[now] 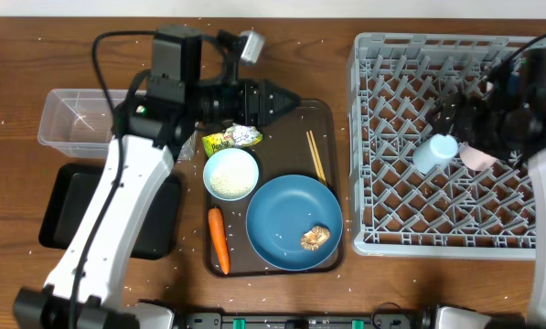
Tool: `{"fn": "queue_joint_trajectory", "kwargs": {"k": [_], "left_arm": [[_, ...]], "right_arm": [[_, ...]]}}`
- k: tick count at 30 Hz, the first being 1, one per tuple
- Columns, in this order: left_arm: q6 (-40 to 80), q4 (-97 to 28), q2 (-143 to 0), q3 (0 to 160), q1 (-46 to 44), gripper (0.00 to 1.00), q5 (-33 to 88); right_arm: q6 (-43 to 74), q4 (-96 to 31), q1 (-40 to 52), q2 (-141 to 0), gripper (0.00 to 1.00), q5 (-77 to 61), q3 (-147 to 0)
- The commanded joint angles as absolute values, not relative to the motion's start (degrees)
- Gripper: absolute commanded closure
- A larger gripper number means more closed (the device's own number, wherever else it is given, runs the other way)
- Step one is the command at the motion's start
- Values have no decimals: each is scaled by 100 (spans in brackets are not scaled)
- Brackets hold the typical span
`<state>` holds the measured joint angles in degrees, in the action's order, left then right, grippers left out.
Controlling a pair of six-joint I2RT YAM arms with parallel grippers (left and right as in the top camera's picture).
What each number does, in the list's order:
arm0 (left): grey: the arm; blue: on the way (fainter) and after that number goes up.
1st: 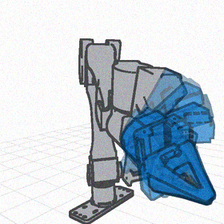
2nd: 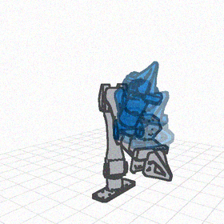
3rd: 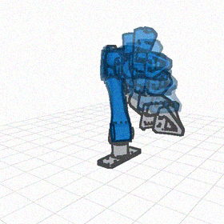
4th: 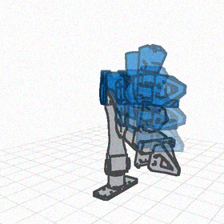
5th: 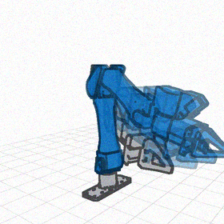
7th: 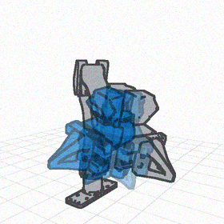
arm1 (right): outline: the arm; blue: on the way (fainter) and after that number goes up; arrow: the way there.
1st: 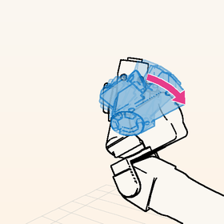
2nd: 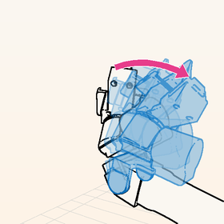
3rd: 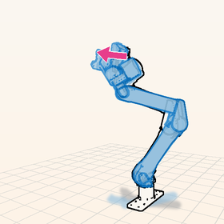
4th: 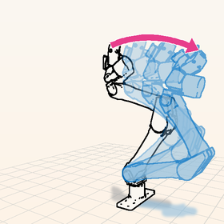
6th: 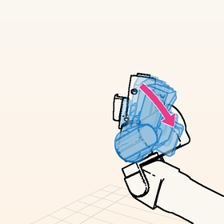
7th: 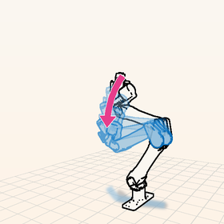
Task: Sort waste into correct bins and load items into the dishwasher rack
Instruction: 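Reach left gripper to the foil snack wrapper on the tray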
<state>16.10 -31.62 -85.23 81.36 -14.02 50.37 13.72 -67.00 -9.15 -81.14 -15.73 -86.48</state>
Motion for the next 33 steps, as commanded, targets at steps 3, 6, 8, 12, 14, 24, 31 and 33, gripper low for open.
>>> {"fn": "queue_joint_trajectory", "kwargs": {"k": [3,6,8,12,14,24,31,33], "left_arm": [[1527,-4158,-8237,8171,-1352,41,2233],[1424,-4810,-8237,8171,-1354,41,1754],[1356,-5148,-8239,8171,-1354,41,1549],[1361,-5712,-8278,8134,-1354,40,1033],[1363,-5826,-8335,8044,-1354,41,976],[1059,-4984,-9105,7612,-1494,42,934],[808,-3870,-9832,7612,-1752,42,620],[698,-3520,-10051,7612,-1802,42,226]], "right_arm": [[1061,-6855,-860,-7817,13,-1695,-8724],[1061,-6928,-858,-7800,13,-1699,-8724],[1059,-6954,-858,-7802,14,-1697,-8722],[1061,-6947,-858,-7802,14,-1699,-8722],[1063,-6963,-849,-7802,14,-1699,-8722],[1063,-6967,-849,-7802,15,-1826,-8722],[1066,-6984,-849,-7802,15,-1828,-8722],[1066,-6997,-849,-7802,16,-1828,-8722]]}}
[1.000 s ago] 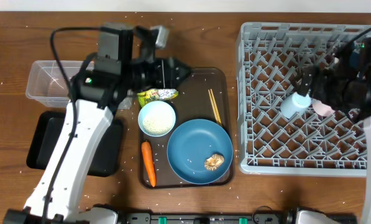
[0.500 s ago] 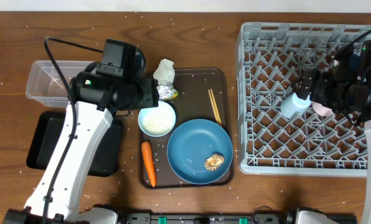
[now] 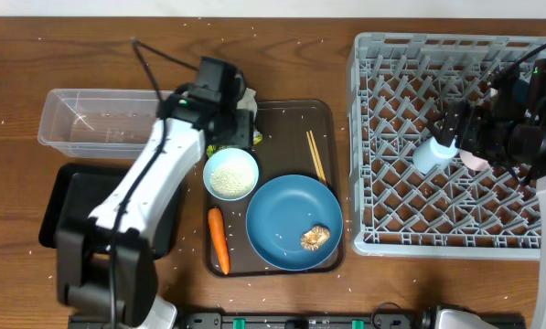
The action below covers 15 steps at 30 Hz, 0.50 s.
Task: Sort waste into correct bins and load items into the dishwasher rack
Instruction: 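Reach left gripper to the foil snack wrapper on the tray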
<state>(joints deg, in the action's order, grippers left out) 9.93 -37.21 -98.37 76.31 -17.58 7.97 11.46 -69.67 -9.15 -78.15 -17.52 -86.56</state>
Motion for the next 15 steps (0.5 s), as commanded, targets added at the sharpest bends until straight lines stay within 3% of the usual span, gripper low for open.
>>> {"fn": "queue_joint_trajectory", "kwargs": {"k": [1,12,15], "left_arm": [[650,-3409,-10158,7612,-1809,42,183],[423,-2947,-11089,7612,-2115,43,425],[279,-2805,-11093,7612,-2176,54,419]], "right_arm": [[1066,-7011,-849,-7802,16,-1828,-8722],[1066,-7098,-849,-7802,16,-1826,-8720],[1063,-7111,-849,-7802,16,-1826,-8720]]}}
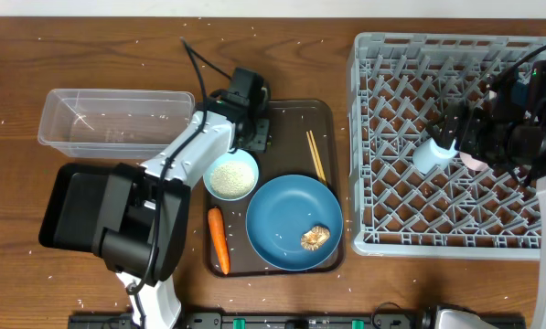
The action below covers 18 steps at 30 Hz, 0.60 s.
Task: Sort waste into correct bins and load items into the dishwasher rack
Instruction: 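Reach left gripper to the foil snack wrapper on the tray, then grasp the foil wrapper and drop it into the clear plastic bin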
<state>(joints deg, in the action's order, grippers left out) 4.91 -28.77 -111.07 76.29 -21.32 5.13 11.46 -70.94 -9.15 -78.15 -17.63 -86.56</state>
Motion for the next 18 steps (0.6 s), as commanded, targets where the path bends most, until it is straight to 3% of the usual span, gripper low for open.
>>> {"fn": "queue_joint_trajectory", "kwargs": {"k": [1,18], "left_arm": [[233,-2759,-11093,7612,-2196,54,408],[185,-3120,-10361,7653,-2467,53,377]], "right_arm": [[1066,-7116,-849,-7802,16,-1826,-8720],[1063,-7098,-849,-7802,16,-1824,-8720]]}}
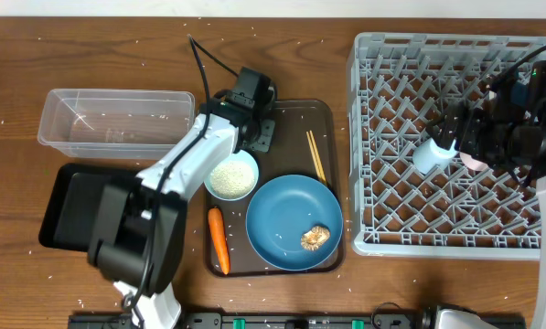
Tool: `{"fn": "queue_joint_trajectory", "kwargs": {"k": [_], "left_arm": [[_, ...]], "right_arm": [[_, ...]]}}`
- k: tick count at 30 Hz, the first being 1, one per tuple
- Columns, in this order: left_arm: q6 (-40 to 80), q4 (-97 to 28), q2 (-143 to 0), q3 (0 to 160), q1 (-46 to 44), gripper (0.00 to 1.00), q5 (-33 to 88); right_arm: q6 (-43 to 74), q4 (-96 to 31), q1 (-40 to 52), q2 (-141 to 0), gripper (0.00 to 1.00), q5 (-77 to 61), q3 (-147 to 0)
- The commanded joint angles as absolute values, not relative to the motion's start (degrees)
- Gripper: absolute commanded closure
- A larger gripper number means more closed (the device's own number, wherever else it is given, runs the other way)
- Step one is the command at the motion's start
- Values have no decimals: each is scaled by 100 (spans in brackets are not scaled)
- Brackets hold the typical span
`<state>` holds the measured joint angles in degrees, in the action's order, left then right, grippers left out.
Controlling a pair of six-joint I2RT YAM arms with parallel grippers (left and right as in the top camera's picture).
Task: Sort waste into correct bins and load items into the dishwasher rack
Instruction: 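Grasp the foil wrapper and drop it into the clear plastic bin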
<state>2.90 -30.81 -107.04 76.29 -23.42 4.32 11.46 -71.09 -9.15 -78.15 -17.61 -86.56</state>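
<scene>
My left gripper (257, 135) points down at the back left corner of the brown tray (327, 114), and its fingers are hidden under the wrist. No wrapper shows there. On the tray are a white bowl of rice (231, 175), a blue plate (286, 219) with a food scrap (315, 237), a carrot (218, 240) and chopsticks (315, 155). Over the grey dishwasher rack (437, 239), my right gripper (448, 135) holds a light blue cup (428, 157) by its rim.
A clear plastic bin (115, 117) stands at the left, with a black bin (67, 206) in front of it. A pink item (478, 161) lies in the rack beside the cup. The left arm reaches across from the black bin to the tray.
The left arm has shifted slightly, and its gripper stays low over the tray's back left corner. The right gripper and the cup have hardly moved.
At first my left gripper hovered sideways above the tray's back edge, with a yellow wrapper visible below it. Then it came down over the wrapper, which became hidden. It has stayed there since. The right gripper kept the blue cup over the rack throughout.
</scene>
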Motion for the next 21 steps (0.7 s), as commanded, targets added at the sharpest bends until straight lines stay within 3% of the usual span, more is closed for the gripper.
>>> {"fn": "queue_joint_trajectory", "kwargs": {"k": [1,10,21], "left_arm": [[104,-3131,-10355,7653,-2512,53,377],[-220,-3041,-10820,7634,-2762,53,-847],[-217,-2757,-11349,7634,-2622,53,-836]], "right_arm": [[1063,-7091,-849,-7802,16,-1824,-8720],[1063,-7078,-849,-7802,16,-1826,-8720],[1063,-7201,-849,-7802,16,-1826,-8720]]}}
